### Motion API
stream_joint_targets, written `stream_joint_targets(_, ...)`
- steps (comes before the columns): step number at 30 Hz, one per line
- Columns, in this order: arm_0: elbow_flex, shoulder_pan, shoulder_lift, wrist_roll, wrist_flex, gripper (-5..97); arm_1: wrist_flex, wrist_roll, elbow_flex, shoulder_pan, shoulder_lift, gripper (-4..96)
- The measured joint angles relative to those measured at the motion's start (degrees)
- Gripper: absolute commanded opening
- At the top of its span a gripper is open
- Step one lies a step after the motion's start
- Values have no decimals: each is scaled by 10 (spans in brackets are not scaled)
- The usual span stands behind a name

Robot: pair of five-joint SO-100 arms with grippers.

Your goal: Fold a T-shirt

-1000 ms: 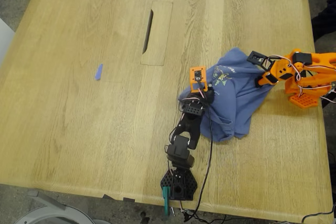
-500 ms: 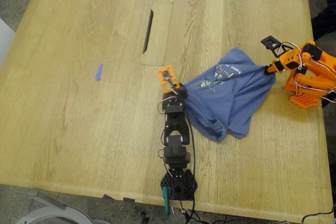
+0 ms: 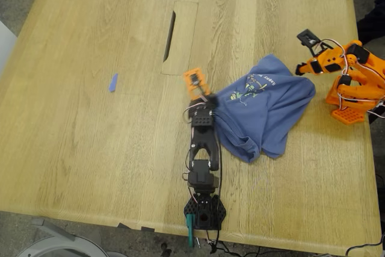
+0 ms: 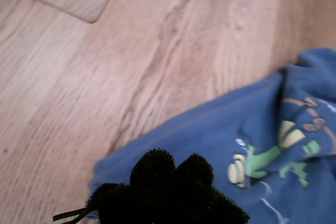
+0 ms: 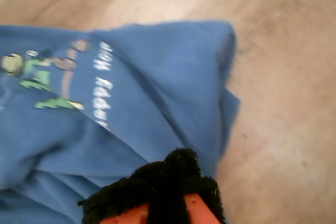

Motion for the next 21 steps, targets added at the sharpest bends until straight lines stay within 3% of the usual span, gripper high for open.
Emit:
stream_joint_targets(10, -55, 175, -20, 3, 12, -2, -195, -10, -54, -113, -232, 0)
stream_joint_targets(15, -55, 199, -74, 3, -28, -2, -263, -13, -68, -139, -316, 0)
stream_joint_targets(21, -55, 193, -134, -1, -106, -2, -338, -4, 1, -149, -330, 0)
